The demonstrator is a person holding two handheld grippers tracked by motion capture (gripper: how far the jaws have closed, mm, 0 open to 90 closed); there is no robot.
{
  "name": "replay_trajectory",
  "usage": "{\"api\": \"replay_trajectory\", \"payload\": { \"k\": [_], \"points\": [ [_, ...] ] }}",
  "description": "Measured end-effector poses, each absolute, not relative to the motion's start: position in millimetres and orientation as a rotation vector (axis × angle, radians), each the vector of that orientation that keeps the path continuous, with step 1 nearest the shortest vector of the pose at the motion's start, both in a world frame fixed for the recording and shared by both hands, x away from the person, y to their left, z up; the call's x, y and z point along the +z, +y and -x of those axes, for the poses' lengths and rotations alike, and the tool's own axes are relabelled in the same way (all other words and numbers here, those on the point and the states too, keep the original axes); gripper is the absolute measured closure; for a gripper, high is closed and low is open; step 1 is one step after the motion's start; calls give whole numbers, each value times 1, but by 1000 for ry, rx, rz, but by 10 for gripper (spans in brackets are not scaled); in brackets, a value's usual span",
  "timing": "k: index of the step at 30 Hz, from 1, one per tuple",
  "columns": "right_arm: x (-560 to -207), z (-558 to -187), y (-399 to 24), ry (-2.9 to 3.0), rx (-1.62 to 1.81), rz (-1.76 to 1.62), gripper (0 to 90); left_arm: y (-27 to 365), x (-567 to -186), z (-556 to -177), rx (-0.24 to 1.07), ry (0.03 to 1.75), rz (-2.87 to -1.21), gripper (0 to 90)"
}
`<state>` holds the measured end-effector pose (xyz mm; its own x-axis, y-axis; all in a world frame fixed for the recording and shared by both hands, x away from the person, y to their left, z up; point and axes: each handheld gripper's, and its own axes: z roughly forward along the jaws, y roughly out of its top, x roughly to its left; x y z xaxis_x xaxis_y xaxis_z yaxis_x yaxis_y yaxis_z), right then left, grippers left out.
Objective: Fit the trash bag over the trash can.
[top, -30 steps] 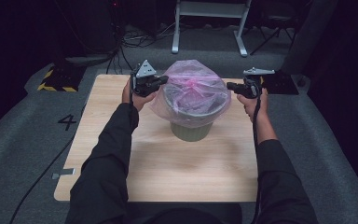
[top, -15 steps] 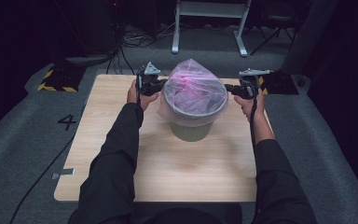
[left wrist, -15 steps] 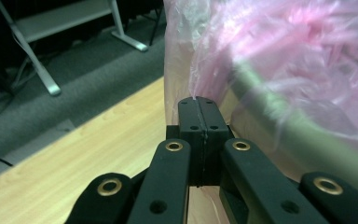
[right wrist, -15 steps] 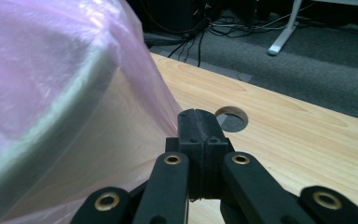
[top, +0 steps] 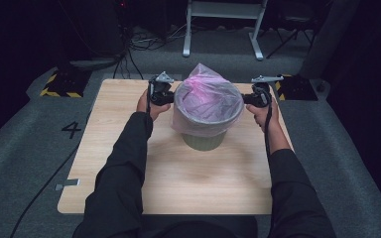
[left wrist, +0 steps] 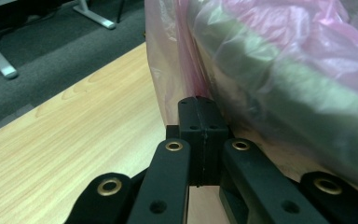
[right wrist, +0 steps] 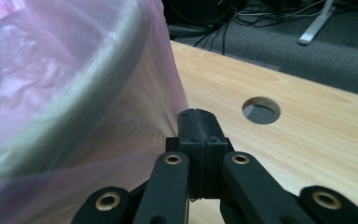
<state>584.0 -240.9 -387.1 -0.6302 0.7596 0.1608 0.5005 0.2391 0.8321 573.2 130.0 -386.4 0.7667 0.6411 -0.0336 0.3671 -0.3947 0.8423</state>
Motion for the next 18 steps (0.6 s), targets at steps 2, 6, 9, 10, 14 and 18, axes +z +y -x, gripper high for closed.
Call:
{"api": "replay_trajectory", "payload": {
  "k": [2,6,9,10,14,18],
  "points": [
    [-388,-582,-241,2248,1340,-1167,900,134,-388,-569,356,746,-2050,900],
    [-398,-578,-242,2311,1270,-1171,900,142,-393,-562,356,746,-2062,900],
    [-405,-573,-247,2324,1295,-1174,900,149,-394,-555,389,751,-2033,900],
    [-407,-572,-250,2321,1303,-1177,900,150,-394,-553,442,776,-2016,882],
    [-403,-560,-263,2260,1350,-1153,819,163,-393,-542,479,846,-1947,452],
    [-400,-543,-274,2240,1316,-1044,665,180,-393,-521,503,831,-1879,289]
  ]
}}
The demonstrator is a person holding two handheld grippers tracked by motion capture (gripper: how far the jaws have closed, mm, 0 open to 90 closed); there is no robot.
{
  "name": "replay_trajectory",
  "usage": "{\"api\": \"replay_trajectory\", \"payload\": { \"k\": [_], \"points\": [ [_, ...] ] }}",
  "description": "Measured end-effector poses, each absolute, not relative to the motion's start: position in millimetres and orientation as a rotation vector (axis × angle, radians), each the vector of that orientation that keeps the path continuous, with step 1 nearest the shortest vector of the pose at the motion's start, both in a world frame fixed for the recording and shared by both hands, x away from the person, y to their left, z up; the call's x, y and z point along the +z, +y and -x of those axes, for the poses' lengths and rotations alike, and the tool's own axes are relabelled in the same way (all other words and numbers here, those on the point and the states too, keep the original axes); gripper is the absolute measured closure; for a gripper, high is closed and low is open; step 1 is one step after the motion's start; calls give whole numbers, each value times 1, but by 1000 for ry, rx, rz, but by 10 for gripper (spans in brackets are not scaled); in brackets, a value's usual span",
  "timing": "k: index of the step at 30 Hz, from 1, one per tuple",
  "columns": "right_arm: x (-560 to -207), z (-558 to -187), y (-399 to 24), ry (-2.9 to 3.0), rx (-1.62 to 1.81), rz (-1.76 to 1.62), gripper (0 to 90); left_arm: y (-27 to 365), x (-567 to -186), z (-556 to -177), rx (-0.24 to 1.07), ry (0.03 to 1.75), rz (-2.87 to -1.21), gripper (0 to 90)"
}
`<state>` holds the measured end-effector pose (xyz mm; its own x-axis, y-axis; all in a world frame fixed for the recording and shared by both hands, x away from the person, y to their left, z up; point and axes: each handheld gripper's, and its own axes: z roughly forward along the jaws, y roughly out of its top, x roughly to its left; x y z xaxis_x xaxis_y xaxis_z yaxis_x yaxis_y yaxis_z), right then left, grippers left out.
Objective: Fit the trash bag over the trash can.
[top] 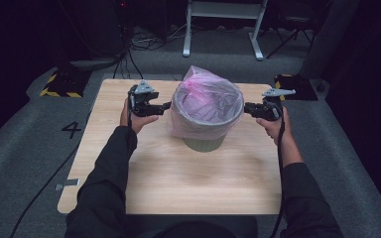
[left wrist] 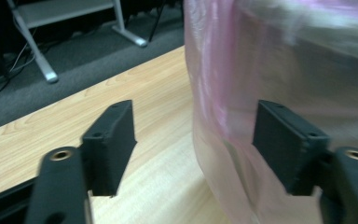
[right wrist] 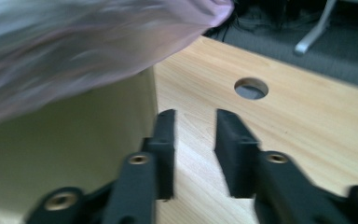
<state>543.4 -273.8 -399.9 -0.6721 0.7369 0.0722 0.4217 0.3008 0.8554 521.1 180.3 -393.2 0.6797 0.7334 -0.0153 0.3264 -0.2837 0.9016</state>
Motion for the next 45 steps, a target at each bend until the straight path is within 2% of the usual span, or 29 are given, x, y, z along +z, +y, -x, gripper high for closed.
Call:
{"api": "replay_trajectory", "payload": {
  "k": [6,10,13,16,20,22,24,29,33,37,39,41,42,45],
  "points": [
    [-389,-508,-276,2242,1293,-796,404,179,-397,-486,501,719,-1938,205],
    [-383,-490,-267,2217,1212,-680,327,167,-404,-464,455,643,-1983,173],
    [-384,-485,-259,2226,1137,-618,313,155,-410,-455,415,619,-2015,158],
    [-383,-482,-250,2167,1000,-566,327,144,-417,-451,405,600,-2058,159],
    [-381,-475,-238,2062,925,-496,395,134,-423,-453,399,605,-2081,171],
    [-380,-474,-236,2037,936,-486,490,131,-425,-455,396,603,-2084,224],
    [-380,-473,-237,2031,985,-474,545,129,-426,-456,413,600,-2084,262],
    [-382,-468,-237,2020,1019,-410,774,129,-427,-458,436,602,-2067,474],
    [-385,-464,-235,2042,997,-375,900,130,-428,-460,475,588,-2096,705],
    [-384,-462,-235,2053,1000,-368,900,131,-430,-462,466,579,-2093,847],
    [-384,-460,-236,2057,1002,-376,900,131,-430,-462,465,577,-2088,864],
    [-384,-458,-238,2068,1006,-377,900,132,-429,-461,447,581,-2065,816],
    [-385,-456,-240,2068,1017,-371,888,133,-428,-460,444,585,-2054,757],
    [-387,-448,-244,2064,1064,-359,636,135,-426,-456,451,589,-2034,588]
  ]
}}
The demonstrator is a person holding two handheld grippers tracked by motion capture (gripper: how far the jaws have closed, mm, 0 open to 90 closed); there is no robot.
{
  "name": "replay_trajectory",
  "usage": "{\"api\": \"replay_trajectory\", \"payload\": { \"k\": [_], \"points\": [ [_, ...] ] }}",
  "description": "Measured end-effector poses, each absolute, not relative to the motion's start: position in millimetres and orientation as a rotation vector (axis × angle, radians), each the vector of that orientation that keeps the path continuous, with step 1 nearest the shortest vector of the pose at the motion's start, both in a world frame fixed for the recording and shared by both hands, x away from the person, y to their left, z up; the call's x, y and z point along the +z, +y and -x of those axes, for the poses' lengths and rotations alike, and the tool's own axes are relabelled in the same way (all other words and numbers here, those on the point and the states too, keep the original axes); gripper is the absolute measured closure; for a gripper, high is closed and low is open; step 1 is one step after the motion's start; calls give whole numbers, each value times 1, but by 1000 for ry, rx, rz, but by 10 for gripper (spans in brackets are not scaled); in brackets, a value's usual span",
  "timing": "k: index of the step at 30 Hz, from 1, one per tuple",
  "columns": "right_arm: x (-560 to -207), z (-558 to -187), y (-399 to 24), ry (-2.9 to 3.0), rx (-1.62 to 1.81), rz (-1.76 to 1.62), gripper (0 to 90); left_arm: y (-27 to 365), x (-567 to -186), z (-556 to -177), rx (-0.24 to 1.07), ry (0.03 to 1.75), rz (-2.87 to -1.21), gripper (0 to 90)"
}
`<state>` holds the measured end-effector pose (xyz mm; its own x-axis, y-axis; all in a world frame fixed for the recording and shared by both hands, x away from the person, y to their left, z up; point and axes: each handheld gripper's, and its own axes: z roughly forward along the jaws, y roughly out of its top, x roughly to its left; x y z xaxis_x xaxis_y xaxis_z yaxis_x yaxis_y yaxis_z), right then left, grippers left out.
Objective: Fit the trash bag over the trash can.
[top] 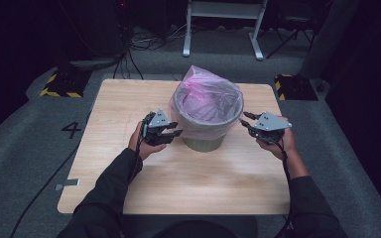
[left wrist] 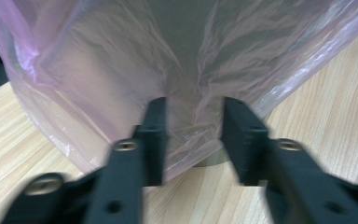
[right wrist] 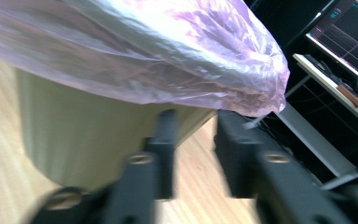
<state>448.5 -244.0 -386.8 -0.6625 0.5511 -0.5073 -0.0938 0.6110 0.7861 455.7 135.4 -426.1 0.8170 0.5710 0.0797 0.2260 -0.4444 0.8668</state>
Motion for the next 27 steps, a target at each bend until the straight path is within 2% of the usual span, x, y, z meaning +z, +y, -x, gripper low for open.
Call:
{"api": "replay_trajectory", "payload": {
  "k": [3,6,11,17,20,21,23,25,27],
  "points": [
    [-388,-440,-246,2072,1092,-337,472,139,-426,-453,435,610,-2020,460],
    [-389,-434,-247,2107,1162,-324,351,140,-427,-453,417,619,-2015,386],
    [-385,-445,-252,2278,1451,-489,233,138,-427,-451,418,623,-2013,318],
    [-385,-463,-252,2313,1585,-728,194,132,-426,-451,421,598,-2018,302],
    [-387,-469,-250,2326,1621,-793,241,131,-426,-451,421,594,-2013,306],
    [-387,-470,-249,2327,1628,-793,330,131,-425,-450,421,588,-2015,306],
    [-386,-470,-249,2309,1645,-795,449,131,-424,-449,430,588,-2013,312],
    [-385,-471,-252,2304,1699,-770,624,131,-424,-449,435,590,-2014,317],
    [-385,-470,-252,2299,1688,-774,748,131,-424,-450,445,596,-2017,355]
  ]
}}
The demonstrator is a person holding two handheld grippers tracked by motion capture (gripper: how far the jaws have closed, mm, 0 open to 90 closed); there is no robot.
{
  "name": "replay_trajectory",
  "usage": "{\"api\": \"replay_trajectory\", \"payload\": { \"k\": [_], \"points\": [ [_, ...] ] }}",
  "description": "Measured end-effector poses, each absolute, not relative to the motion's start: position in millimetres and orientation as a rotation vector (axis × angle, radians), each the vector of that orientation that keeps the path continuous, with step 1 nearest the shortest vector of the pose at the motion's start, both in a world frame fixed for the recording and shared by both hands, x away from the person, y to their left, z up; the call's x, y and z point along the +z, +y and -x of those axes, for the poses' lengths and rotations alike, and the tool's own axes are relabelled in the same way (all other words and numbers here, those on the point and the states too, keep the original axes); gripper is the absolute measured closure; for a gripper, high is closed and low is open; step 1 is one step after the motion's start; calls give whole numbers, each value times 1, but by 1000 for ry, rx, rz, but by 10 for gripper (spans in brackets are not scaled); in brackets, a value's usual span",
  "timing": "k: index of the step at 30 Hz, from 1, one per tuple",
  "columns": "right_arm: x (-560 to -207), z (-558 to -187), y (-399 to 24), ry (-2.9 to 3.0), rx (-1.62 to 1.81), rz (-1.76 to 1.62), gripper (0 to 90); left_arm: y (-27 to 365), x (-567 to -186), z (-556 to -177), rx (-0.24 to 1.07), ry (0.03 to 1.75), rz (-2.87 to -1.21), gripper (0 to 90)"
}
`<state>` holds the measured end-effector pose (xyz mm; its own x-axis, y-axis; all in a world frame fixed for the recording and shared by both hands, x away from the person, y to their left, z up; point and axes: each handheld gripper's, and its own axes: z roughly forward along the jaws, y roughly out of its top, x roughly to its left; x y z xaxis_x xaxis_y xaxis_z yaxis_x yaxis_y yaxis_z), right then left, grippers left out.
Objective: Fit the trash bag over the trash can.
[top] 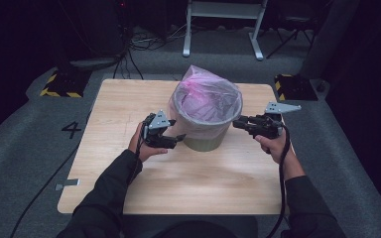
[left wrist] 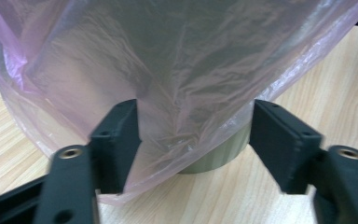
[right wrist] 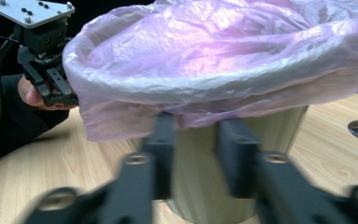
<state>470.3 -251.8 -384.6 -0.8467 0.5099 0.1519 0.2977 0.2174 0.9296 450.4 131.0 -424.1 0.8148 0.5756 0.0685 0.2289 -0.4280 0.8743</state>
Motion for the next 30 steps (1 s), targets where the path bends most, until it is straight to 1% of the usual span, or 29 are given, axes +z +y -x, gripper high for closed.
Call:
{"api": "replay_trajectory", "payload": {
  "k": [2,3,4,5,6,7,10,13,22,26,28,30],
  "points": [
    [-385,-469,-251,2298,1693,-750,849,130,-425,-452,447,597,-2025,409],
    [-386,-469,-252,2303,1716,-740,895,129,-426,-453,460,601,-2030,452],
    [-386,-469,-253,2294,1712,-741,900,129,-427,-453,462,600,-2030,531],
    [-387,-468,-253,2296,1724,-733,900,129,-427,-454,457,595,-2034,560],
    [-387,-468,-254,2299,1733,-730,900,129,-428,-454,458,582,-2043,614],
    [-387,-467,-256,2296,1720,-737,900,129,-428,-454,476,575,-2049,696],
    [-390,-464,-260,2304,1699,-728,900,130,-429,-454,486,558,-2065,817],
    [-393,-462,-265,2309,1681,-741,900,131,-430,-454,469,550,-2063,897],
    [-413,-467,-268,2391,1512,-792,900,127,-435,-451,444,512,-2073,898],
    [-429,-476,-273,2421,1406,-891,900,127,-437,-451,430,509,-2075,897],
    [-433,-478,-274,2436,1370,-914,900,131,-436,-451,411,490,-2065,876],
    [-437,-481,-272,2464,1317,-937,900,134,-433,-450,409,474,-2039,805]
  ]
}}
